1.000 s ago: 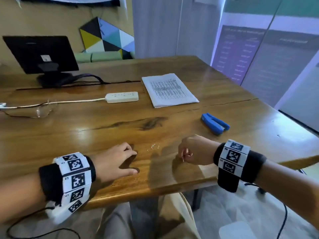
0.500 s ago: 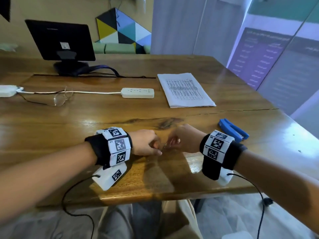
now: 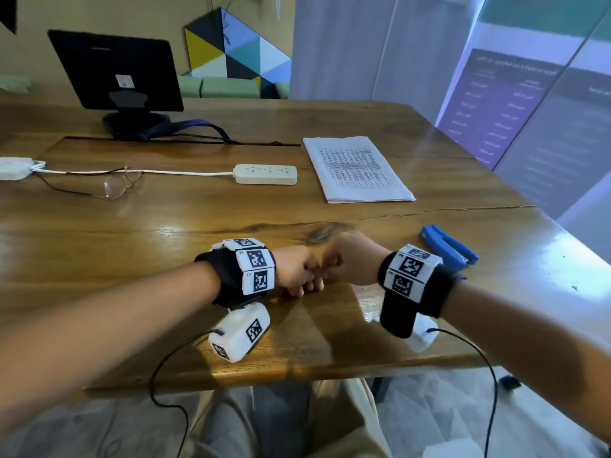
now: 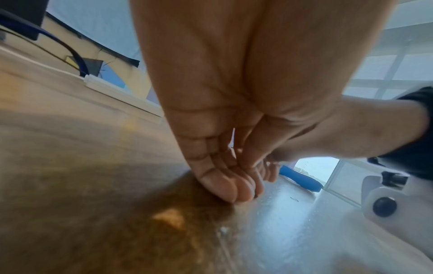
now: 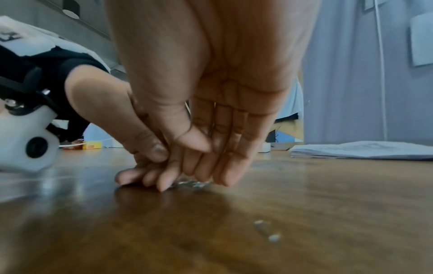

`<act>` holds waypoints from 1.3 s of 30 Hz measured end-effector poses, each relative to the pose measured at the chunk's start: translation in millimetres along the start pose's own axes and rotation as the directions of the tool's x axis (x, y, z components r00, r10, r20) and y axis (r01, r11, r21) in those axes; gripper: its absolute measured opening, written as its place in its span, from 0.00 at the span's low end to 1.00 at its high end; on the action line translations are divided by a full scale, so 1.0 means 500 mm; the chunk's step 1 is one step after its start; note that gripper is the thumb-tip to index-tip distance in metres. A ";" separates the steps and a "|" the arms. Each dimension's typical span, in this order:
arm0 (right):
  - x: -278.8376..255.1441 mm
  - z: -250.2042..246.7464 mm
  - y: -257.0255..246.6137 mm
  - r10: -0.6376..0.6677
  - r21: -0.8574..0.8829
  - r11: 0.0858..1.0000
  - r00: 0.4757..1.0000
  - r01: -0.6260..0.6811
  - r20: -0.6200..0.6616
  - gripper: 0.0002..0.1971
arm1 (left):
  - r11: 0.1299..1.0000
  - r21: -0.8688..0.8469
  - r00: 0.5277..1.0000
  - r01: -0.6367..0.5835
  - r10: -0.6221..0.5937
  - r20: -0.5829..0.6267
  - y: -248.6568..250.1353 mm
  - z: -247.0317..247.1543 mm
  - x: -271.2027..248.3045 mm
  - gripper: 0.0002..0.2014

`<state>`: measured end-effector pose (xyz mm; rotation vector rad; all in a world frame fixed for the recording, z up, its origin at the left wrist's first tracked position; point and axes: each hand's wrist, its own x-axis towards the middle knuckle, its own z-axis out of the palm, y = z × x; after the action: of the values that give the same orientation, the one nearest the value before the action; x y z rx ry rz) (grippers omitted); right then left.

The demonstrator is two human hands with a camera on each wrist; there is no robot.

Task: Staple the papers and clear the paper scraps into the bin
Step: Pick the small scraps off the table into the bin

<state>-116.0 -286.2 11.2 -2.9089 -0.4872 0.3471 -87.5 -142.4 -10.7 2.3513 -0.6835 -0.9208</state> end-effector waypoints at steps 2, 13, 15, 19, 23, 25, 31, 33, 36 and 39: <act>-0.009 -0.014 0.029 0.081 0.014 0.997 0.996 -0.080 -0.032 0.10 | 0.999 -0.034 0.999 0.003 -0.004 -0.041 -0.002 0.001 0.014 0.17; -0.103 -0.018 0.138 0.313 0.258 0.911 0.947 -0.323 0.077 0.06 | 0.985 -0.154 0.971 -0.077 0.039 -0.235 0.005 -0.008 0.049 0.09; -0.111 -0.008 0.116 0.245 0.244 0.929 0.956 -0.279 0.158 0.06 | 0.993 -0.105 0.958 -0.055 0.023 -0.287 -0.002 -0.013 0.044 0.09; -0.081 0.004 0.066 0.175 0.107 0.977 0.979 -0.186 0.107 0.08 | 0.997 0.069 0.958 -0.017 0.036 -0.284 0.010 -0.010 0.040 0.15; -0.034 0.003 0.035 0.124 0.066 0.990 0.992 -0.126 0.034 0.11 | 0.993 0.111 0.975 -0.041 0.064 -0.211 0.040 0.003 0.045 0.17; -0.024 0.000 0.029 0.104 0.054 0.993 0.994 -0.105 0.026 0.12 | 0.998 0.006 0.979 -0.065 0.065 -0.193 0.040 0.006 0.048 0.16; -0.043 -0.006 0.074 0.194 0.127 0.974 0.981 -0.190 -0.015 0.08 | 0.993 -0.117 0.955 -0.032 -0.004 -0.297 0.000 -0.001 0.032 0.22; -0.040 0.003 0.075 0.206 0.133 0.971 0.978 -0.201 -0.021 0.07 | 0.995 -0.097 0.948 -0.034 0.002 -0.317 0.001 0.004 0.033 0.22; -0.026 0.004 0.058 0.194 0.199 0.961 0.981 -0.192 0.009 0.08 | 0.996 -0.077 0.953 -0.048 0.022 -0.303 0.020 0.014 0.038 0.22; -0.025 -0.013 0.046 0.178 0.246 0.953 0.984 -0.177 0.016 0.08 | 0.996 -0.065 0.970 -0.053 0.036 -0.241 0.034 0.014 0.033 0.23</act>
<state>-119.0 -312.8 14.9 -2.7138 -0.1658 0.3919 -86.1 -167.0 -12.1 2.3233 -0.5928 -0.6172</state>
